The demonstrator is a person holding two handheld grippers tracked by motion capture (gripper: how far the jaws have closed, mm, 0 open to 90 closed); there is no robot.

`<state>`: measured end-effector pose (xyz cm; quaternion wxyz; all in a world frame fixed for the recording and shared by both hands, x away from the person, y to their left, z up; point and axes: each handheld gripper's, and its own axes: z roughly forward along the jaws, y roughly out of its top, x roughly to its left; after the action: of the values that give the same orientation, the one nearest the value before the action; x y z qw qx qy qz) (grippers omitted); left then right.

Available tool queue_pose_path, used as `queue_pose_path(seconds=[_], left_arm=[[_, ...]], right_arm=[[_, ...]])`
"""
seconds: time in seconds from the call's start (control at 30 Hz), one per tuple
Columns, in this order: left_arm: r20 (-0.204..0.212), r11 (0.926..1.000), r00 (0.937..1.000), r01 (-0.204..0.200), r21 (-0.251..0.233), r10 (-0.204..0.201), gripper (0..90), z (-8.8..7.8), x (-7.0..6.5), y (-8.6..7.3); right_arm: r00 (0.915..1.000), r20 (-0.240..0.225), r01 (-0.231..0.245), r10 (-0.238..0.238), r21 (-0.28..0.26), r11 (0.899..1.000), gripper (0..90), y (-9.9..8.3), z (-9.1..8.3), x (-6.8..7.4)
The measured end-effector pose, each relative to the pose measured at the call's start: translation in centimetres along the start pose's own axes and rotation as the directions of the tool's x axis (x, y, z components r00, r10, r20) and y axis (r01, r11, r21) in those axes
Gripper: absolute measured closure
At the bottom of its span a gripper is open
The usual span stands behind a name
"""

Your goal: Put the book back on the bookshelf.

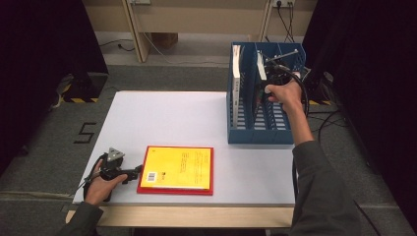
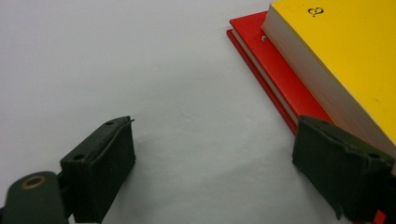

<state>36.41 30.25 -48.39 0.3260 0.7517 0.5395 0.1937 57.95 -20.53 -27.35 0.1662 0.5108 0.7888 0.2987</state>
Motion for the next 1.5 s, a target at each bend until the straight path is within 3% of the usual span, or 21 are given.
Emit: queue_pose_path(seconds=[0.1,0.3,0.57,0.87,1.1,1.23,1.3,1.37,1.4,1.5], left_arm=[[-0.002,1.0000,1.0000,0.000,0.001,0.000,11.9,0.0,0.0,0.0],[-0.002,1.0000,1.0000,-0.002,0.000,0.002,11.9,0.0,0.0,0.0],[-0.002,1.0000,1.0000,-0.003,0.000,0.003,11.8,0.0,0.0,0.0],[-0.003,1.0000,1.0000,-0.003,0.000,0.003,11.8,0.0,0.0,0.0],[-0.002,1.0000,1.0000,-0.003,0.002,0.003,11.8,0.0,0.0,0.0],[-0.001,1.0000,1.0000,-0.001,0.001,0.001,11.9,0.0,0.0,0.0],[-0.001,1.0000,1.0000,0.000,0.002,0.000,11.9,0.0,0.0,0.0],[-0.001,1.0000,1.0000,0.000,0.003,0.000,11.8,0.0,0.0,0.0],[0.000,1.0000,1.0000,-0.001,0.004,0.001,11.8,0.0,0.0,0.0],[0.001,1.0000,1.0000,-0.001,0.004,0.001,11.9,0.0,0.0,0.0]], right_arm=[[0.9996,0.014,0.024,-0.024,-0.009,1.000,48.8,-0.4,-1.0,0.4],[0.9986,-0.005,0.052,-0.052,-0.029,0.998,42.9,-2.6,-2.8,1.4],[0.9935,-0.095,0.056,-0.063,-0.076,0.996,35.7,-7.5,-3.9,3.0],[0.9739,-0.225,0.005,-0.031,-0.115,0.993,29.7,-12.9,-2.9,4.9],[0.9820,-0.182,0.027,-0.051,-0.134,0.991,26.8,-14.9,-2.3,5.6],[0.9787,-0.201,0.008,-0.039,-0.156,0.988,26.9,-15.5,-2.1,6.0],[0.9706,-0.239,-0.008,-0.028,-0.151,0.988,26.9,-15.8,-2.0,6.2],[0.9546,-0.298,-0.044,0.000,-0.141,0.989,26.9,-16.2,-1.7,6.5],[0.9522,-0.306,-0.042,-0.002,-0.136,0.990,26.9,-16.4,-1.5,6.6],[0.9623,-0.271,-0.015,-0.017,-0.116,0.993,26.2,-16.7,-1.1,7.0]])
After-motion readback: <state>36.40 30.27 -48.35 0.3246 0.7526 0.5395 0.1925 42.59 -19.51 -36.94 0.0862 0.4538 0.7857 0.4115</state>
